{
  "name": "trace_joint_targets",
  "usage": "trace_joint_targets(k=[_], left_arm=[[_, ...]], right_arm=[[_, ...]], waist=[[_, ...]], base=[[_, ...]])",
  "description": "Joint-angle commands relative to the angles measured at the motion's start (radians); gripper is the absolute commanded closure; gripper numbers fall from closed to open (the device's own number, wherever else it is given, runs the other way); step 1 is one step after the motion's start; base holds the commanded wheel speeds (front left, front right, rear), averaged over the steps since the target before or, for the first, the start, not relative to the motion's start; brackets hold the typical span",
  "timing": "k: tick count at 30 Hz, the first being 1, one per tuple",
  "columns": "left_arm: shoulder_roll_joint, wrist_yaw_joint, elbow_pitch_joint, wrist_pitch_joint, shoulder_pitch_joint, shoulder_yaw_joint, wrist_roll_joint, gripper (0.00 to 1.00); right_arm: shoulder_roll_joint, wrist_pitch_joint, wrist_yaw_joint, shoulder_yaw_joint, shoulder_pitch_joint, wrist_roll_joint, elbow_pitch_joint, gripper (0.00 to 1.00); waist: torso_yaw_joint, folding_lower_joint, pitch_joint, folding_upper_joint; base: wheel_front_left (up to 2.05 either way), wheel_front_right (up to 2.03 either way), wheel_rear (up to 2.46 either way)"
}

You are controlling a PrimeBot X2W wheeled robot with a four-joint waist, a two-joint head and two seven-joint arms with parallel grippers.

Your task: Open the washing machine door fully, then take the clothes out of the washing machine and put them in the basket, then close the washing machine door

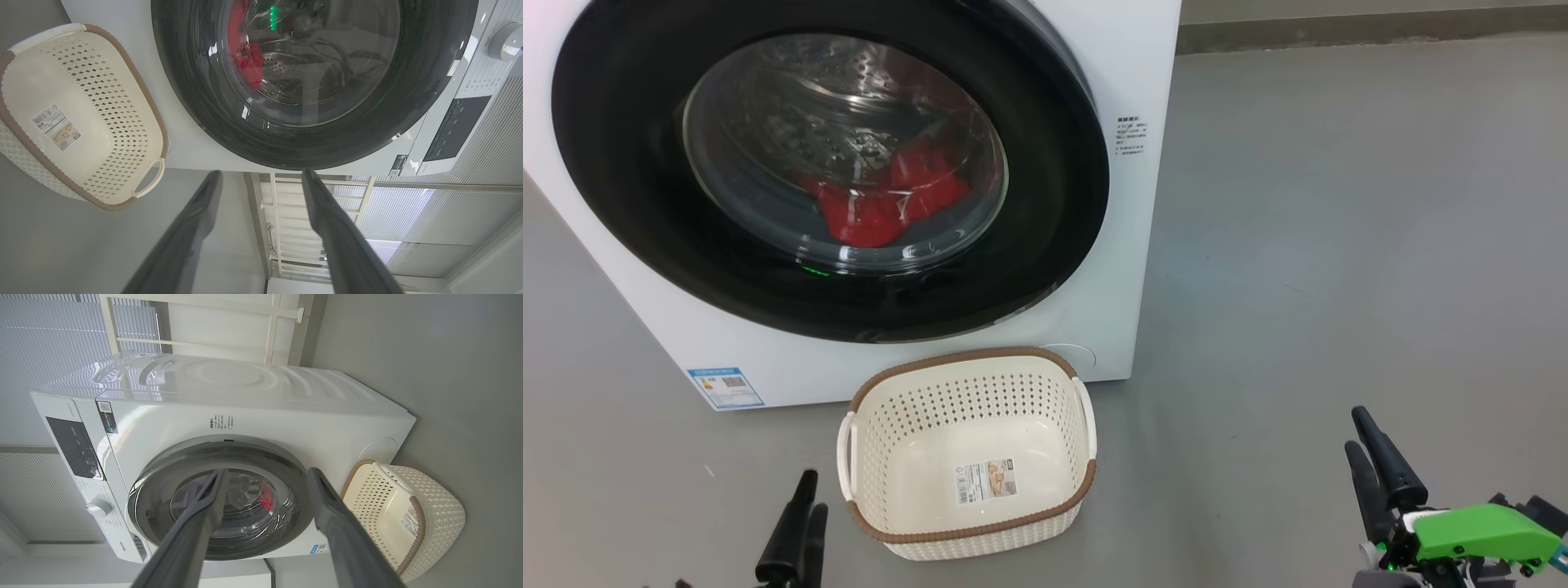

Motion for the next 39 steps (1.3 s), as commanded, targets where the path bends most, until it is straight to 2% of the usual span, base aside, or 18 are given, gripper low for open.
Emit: trace_joint_targets(k=[1,18,39], left_arm=[[0.015,-0.001,-0.020,-0.010,-0.050,-0.002,0.012,0.00],[0.022,0.002,-0.028,-0.062,-0.087,-0.022,0.168,0.00],[0.020,0.028,-0.055,-0.123,-0.122,-0.031,0.500,0.00]], right_arm=[[-0.014,-0.011,0.000,0.013,-0.057,-0.013,-0.020,0.00],[-0.027,-0.066,0.000,0.069,-0.117,-0.137,0.008,0.00],[-0.020,-0.127,0.000,0.083,-0.176,-0.462,0.033,0.00]], waist=[[0.000,-0.0001,0.000,0.0000],[-0.001,-0.0002,0.003,0.0000],[-0.002,-0.0002,0.004,0.0000]], base=[[0.00,0.00,0.00],[0.00,0.00,0.00],[0.00,0.00,0.00]])
